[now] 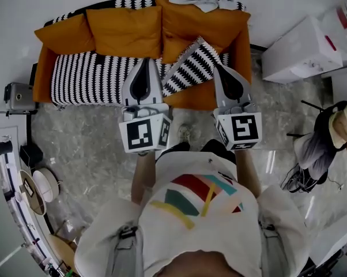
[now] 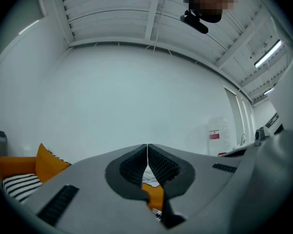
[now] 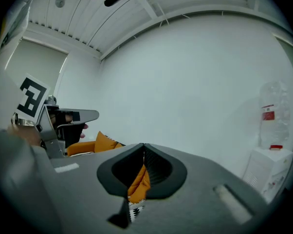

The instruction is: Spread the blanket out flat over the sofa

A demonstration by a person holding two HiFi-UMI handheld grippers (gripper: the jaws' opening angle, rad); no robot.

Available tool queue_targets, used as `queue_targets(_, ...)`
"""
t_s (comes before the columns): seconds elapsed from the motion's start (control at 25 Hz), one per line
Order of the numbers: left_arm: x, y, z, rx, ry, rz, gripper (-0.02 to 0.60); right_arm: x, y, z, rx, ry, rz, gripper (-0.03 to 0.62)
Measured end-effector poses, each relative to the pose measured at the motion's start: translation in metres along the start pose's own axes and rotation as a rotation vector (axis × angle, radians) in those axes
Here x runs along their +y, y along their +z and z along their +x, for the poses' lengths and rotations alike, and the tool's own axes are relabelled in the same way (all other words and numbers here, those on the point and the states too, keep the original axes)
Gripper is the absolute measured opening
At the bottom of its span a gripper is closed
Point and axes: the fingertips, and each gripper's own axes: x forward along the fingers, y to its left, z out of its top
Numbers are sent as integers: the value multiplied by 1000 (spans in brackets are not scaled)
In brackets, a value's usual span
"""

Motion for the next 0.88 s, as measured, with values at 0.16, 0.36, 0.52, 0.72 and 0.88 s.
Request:
queue_targets(0.16, -14, -10, 11, 18, -9, 9, 17, -18, -4, 5, 4, 4, 2, 6)
queue_targets(0.36, -31, -14, 24, 25, 3, 16, 17, -37, -3, 14, 4, 31, 16, 6)
queue_targets(0.52, -48, -11, 40, 9, -5, 31, 17, -52, 0, 19, -3, 50, 16, 6)
queue_targets(0.72, -68, -11, 63, -2, -19, 24, 17, -72, 7, 23, -19, 52, 3, 6)
queue_targets(0.88, -80, -17, 76, 10, -38, 32, 17, -84, 3, 26, -11, 51, 2, 6)
